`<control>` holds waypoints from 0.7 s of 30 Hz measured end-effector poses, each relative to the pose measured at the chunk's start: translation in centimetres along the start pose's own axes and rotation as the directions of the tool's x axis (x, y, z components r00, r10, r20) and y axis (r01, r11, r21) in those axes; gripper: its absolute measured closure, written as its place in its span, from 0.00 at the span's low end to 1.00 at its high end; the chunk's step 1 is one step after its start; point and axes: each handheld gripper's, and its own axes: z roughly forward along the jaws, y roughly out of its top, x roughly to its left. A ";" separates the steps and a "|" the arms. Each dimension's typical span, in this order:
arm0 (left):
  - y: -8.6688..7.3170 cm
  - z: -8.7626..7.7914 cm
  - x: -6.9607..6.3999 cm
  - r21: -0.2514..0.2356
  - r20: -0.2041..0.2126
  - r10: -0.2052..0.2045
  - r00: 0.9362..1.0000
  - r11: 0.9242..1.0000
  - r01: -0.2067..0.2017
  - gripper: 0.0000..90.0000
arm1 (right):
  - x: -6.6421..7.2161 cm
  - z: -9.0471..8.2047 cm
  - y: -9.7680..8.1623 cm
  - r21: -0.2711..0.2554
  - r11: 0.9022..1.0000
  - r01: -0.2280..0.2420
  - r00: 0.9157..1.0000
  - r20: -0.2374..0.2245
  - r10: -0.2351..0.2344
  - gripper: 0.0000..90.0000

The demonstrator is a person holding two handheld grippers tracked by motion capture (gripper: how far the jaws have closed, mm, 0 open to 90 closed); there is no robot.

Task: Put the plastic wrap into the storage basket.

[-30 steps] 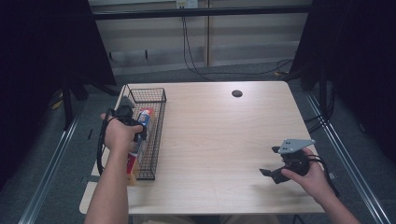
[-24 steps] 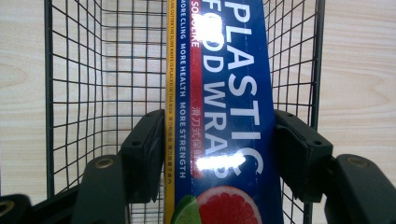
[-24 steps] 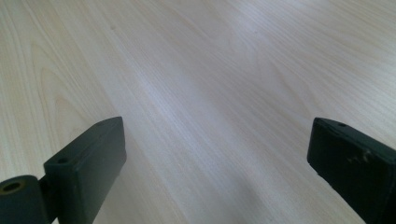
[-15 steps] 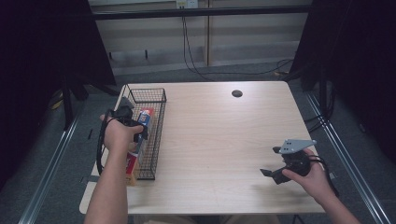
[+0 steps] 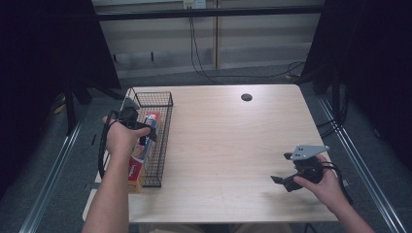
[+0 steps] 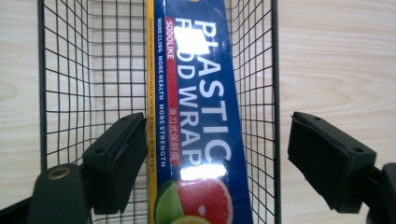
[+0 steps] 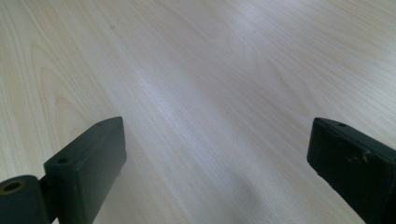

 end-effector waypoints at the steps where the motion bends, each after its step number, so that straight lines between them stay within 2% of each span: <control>1: 0.0 -0.2 0.0 -0.005 -0.004 0.006 1.000 1.000 -0.006 0.21 | 0.0 0.0 0.0 0.003 1.000 0.001 1.000 0.003 -0.001 0.05; 10: 0.3 -2.1 -0.9 -0.031 0.030 0.019 0.999 0.999 -0.018 0.20 | 0.1 0.1 0.1 0.009 1.000 -0.005 1.000 -0.006 0.005 0.05; 12: 0.3 -2.4 -1.2 -0.040 0.036 0.031 0.999 0.999 -0.030 0.20 | 0.0 0.1 0.2 0.005 1.000 0.006 1.000 -0.005 -0.006 0.05; 16: 0.2 -2.8 -2.0 -0.054 0.070 0.038 0.997 0.998 -0.034 0.20 | 0.1 0.2 0.3 0.005 1.000 0.007 1.000 -0.005 -0.007 0.05; 21: 0.0 -2.9 -2.7 -0.066 0.097 0.064 0.993 0.996 -0.058 0.19 | 0.2 0.2 0.3 0.006 1.000 0.010 1.000 -0.004 -0.010 0.05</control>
